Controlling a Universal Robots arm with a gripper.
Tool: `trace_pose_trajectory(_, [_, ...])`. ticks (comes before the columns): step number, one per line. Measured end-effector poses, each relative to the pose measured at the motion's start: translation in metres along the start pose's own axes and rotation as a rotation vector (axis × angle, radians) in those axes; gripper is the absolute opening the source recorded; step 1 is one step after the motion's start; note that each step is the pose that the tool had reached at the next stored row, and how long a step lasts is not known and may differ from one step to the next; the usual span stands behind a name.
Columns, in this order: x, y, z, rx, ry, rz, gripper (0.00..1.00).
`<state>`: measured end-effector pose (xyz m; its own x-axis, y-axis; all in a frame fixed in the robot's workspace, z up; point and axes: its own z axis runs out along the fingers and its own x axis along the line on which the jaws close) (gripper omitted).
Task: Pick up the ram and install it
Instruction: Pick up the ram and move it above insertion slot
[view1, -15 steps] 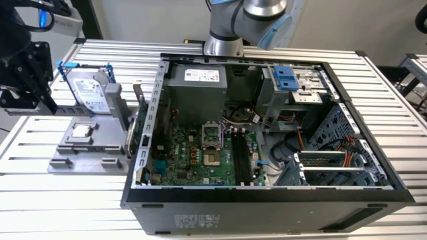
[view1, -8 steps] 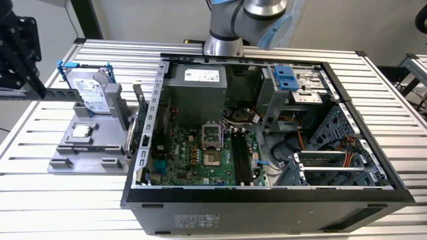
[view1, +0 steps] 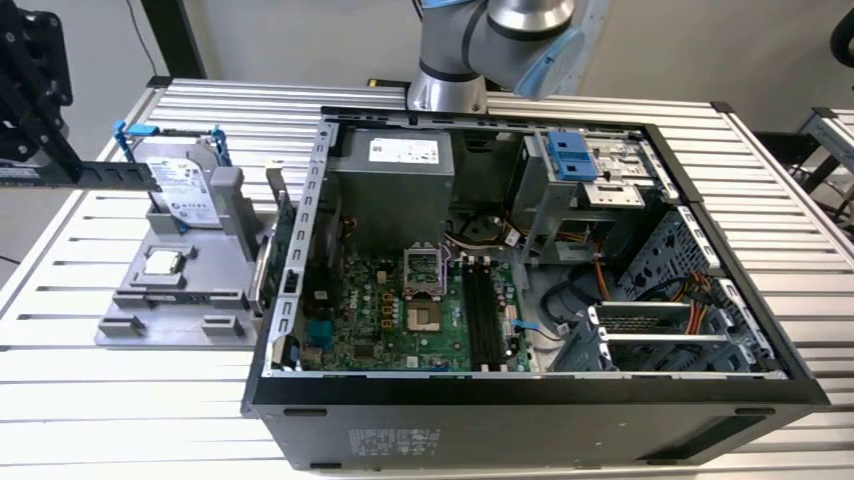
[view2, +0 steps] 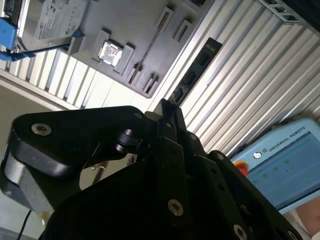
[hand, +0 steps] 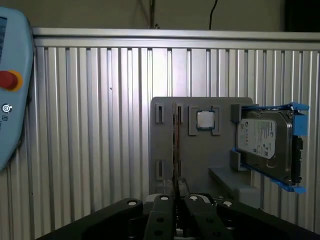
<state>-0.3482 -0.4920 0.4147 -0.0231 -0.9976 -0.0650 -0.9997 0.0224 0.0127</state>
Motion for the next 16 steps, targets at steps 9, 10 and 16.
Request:
trace_pose_trajectory(9, [-0.0004, -0.0130, -0.0003, -0.0002, 0.0001, 0.000, 0.00])
trace_pose_trajectory(10, [-0.0004, -0.0151, -0.0003, -0.0002, 0.0000, 0.000, 0.00])
trace_pose_trajectory(16, [-0.0006, -0.0248, -0.0004, -0.0002, 0.0000, 0.000, 0.00])
